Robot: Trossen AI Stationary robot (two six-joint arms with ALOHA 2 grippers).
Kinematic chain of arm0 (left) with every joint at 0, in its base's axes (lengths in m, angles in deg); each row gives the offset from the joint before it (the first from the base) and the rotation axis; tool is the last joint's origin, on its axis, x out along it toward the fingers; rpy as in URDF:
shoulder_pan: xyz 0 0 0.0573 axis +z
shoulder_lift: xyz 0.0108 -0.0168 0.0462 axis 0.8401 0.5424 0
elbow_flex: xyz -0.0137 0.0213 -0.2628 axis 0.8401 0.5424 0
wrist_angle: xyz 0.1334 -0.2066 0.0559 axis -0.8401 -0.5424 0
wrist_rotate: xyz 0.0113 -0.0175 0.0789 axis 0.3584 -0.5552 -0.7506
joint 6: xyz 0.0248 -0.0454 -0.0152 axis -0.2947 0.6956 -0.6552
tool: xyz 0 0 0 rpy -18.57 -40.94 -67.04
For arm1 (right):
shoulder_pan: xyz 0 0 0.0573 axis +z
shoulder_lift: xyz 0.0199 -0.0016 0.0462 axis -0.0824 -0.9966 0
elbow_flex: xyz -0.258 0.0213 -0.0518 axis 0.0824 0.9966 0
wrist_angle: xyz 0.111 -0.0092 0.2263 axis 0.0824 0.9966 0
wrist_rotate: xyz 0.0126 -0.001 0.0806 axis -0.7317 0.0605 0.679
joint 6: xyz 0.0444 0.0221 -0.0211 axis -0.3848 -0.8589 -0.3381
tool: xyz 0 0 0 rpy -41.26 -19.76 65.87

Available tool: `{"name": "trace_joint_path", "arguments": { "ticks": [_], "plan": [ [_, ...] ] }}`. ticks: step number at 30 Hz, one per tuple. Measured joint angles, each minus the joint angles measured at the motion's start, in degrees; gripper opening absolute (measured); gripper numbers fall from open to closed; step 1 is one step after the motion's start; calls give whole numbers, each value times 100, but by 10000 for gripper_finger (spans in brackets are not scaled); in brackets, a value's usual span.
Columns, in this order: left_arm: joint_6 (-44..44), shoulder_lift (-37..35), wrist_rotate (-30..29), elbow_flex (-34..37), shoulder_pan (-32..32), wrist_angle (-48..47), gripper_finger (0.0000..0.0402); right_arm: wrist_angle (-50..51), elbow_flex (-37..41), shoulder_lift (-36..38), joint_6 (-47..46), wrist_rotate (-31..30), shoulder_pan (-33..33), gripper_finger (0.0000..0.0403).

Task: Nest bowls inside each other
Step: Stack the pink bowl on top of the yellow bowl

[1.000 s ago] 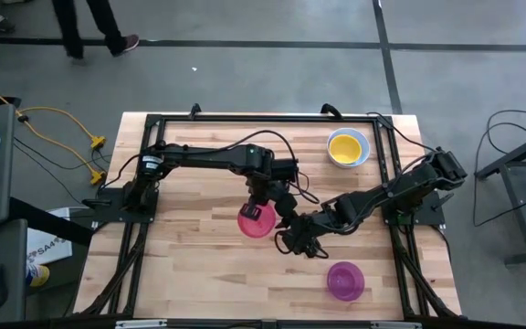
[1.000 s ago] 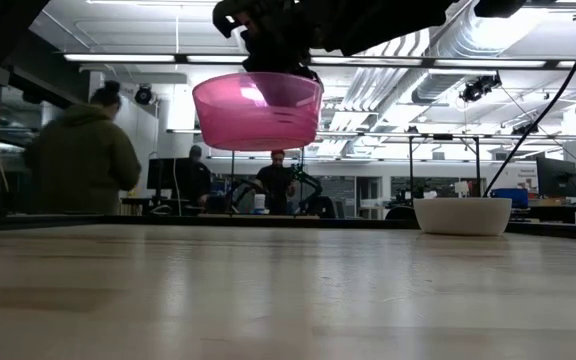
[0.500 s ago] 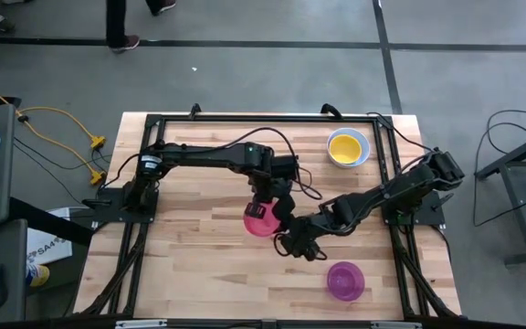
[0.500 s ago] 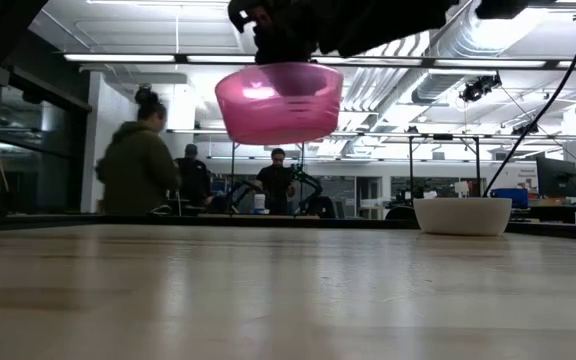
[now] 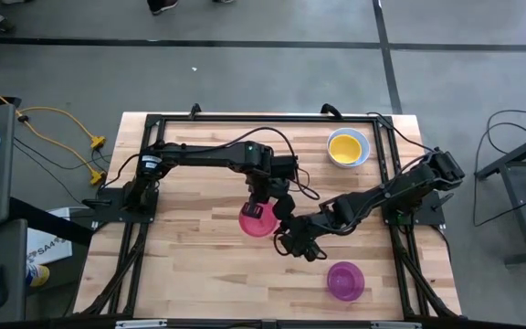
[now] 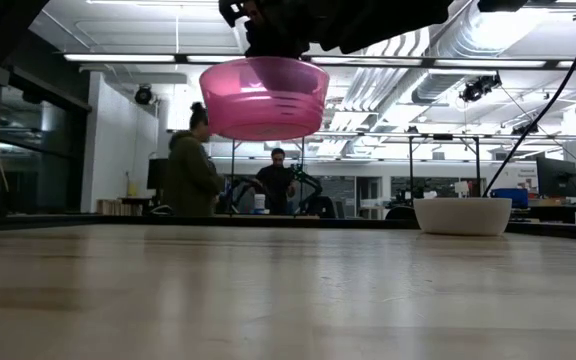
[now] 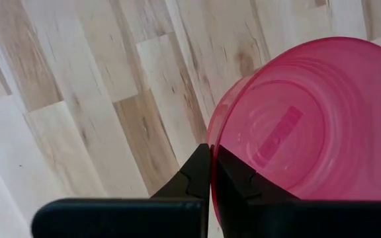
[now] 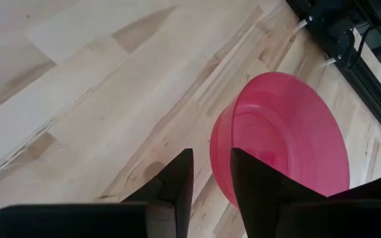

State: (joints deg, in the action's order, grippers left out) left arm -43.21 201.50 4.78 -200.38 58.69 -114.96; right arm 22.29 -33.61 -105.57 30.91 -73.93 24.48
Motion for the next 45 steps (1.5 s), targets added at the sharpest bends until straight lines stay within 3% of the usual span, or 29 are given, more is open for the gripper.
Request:
{"name": "trace_joint_path", "arguments": {
  "ticks": [27,32,45],
  "plan": [
    [38,15,356,-258,-11,65,3,286,22,24,-602,-97,82,94],
    [46,15,110,-405,-13,21,3,307,22,24,-552,-257,83,94],
    [51,15,146,-431,-13,-90,3,359,31,20,-187,-823,205,94]
  ]
}}
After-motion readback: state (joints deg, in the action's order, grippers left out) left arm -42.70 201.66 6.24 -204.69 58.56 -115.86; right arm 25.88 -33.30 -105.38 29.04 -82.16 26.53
